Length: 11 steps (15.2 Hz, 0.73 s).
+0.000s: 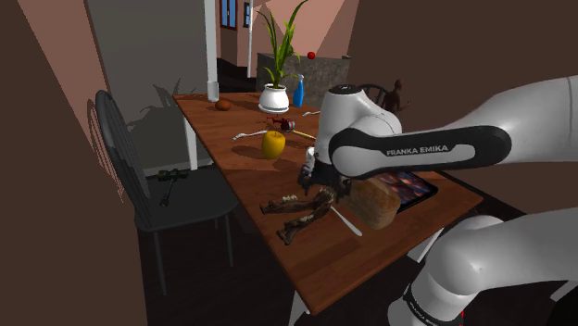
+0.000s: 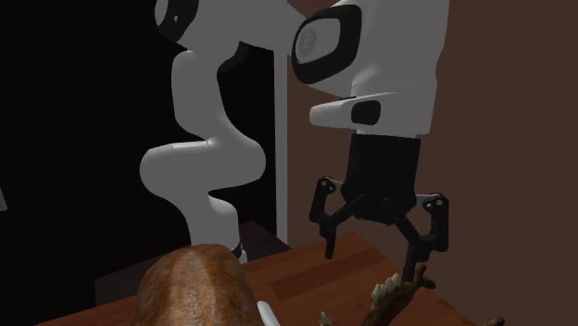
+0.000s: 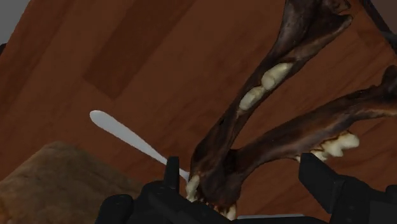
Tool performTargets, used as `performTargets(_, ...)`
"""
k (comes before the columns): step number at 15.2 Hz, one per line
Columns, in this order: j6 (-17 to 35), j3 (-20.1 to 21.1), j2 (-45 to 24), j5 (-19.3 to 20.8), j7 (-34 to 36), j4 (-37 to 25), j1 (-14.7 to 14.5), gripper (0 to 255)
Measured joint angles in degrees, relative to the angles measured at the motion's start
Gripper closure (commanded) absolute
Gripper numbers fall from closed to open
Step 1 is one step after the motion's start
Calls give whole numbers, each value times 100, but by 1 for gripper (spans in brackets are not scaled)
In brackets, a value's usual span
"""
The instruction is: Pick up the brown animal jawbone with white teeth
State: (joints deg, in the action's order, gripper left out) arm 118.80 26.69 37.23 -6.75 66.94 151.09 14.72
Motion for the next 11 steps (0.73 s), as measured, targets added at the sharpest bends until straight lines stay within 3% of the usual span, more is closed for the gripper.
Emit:
performTargets(4,597,586,-584,-216,1422,90,414,0)
performTargets(11,1317,892,-1083,-172,1801,332,583,0)
